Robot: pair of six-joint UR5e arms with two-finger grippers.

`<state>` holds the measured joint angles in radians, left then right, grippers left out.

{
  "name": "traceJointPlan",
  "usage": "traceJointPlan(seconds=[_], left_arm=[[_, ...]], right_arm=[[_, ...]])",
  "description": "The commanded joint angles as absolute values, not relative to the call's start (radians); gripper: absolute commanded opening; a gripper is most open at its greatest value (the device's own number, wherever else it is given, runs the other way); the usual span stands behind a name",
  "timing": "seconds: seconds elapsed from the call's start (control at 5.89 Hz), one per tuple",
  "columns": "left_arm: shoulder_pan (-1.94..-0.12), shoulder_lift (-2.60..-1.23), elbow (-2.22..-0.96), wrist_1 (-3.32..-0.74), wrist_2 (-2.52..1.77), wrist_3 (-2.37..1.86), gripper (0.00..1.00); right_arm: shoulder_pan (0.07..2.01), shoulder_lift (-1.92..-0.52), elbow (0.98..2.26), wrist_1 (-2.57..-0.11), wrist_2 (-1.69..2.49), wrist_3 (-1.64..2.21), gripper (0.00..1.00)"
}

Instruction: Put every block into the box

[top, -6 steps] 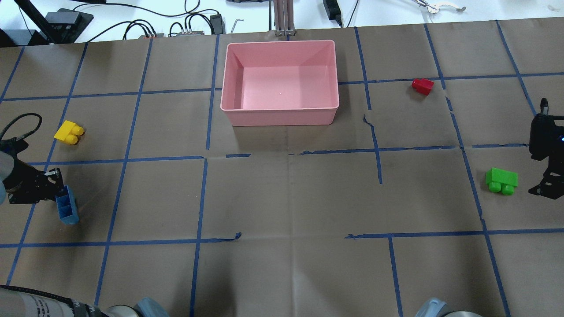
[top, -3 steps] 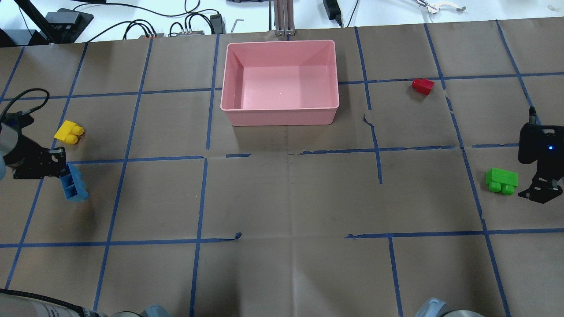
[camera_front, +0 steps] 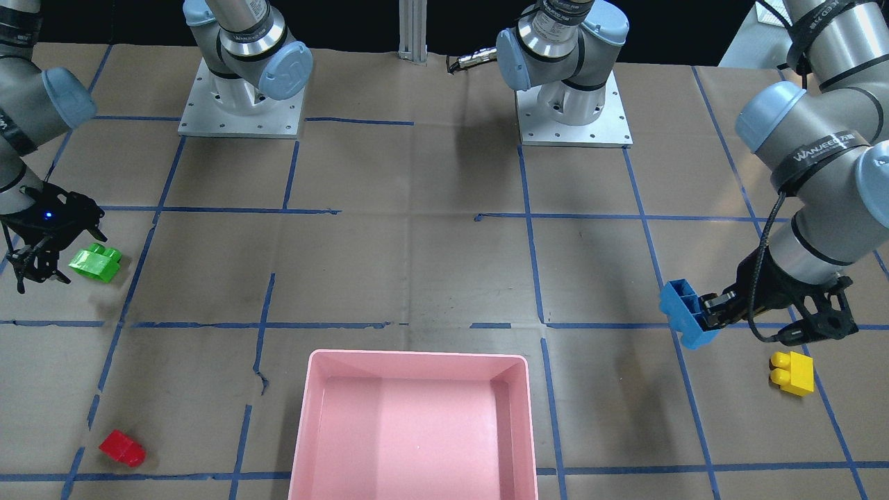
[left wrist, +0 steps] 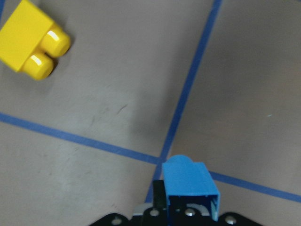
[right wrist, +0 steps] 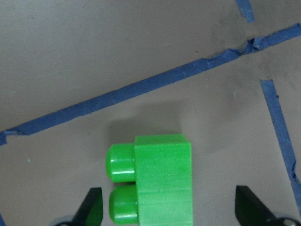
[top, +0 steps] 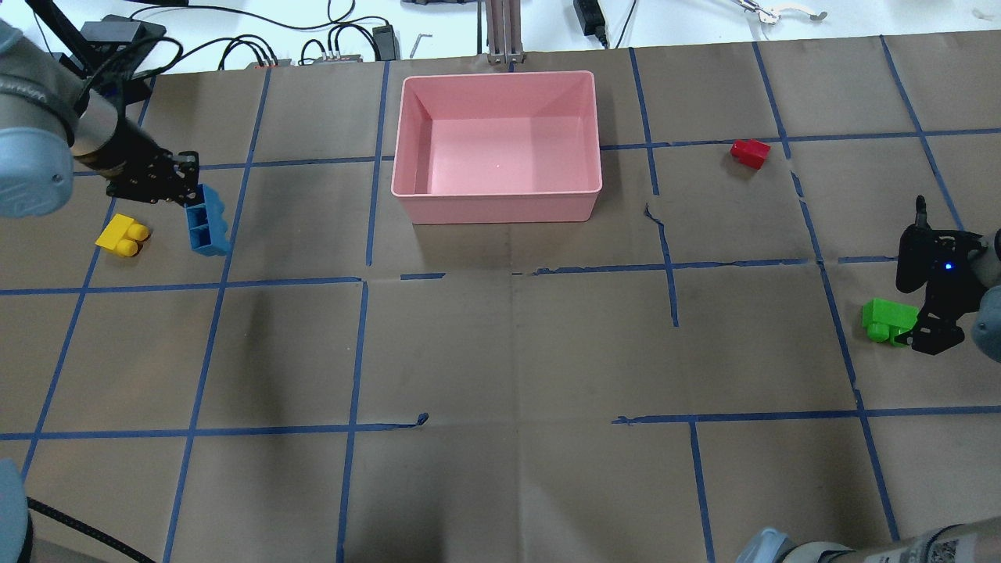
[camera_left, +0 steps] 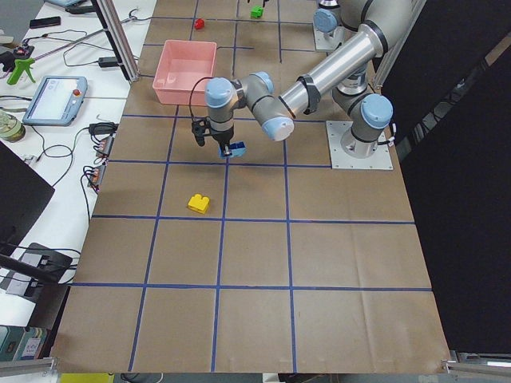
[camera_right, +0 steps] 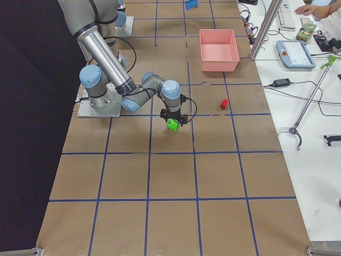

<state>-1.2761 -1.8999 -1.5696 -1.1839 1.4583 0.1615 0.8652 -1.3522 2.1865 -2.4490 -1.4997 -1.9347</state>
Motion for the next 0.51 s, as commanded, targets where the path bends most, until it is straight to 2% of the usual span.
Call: traceJointPlan(seconds=[0.0,0.34], left_arm=[[-1.466,-2.015,-1.325,-1.269,1.46,0.077,0.0],[-1.634,-2.135,-1.18,-1.269,1.474,0.014,0.0]], right_arm=[[0.865,-1.324,2.187,-2.453,-1.5,-1.957,1.0],[0.867,-1.324,2.187,-2.447,-1.497,-1.95,1.0]])
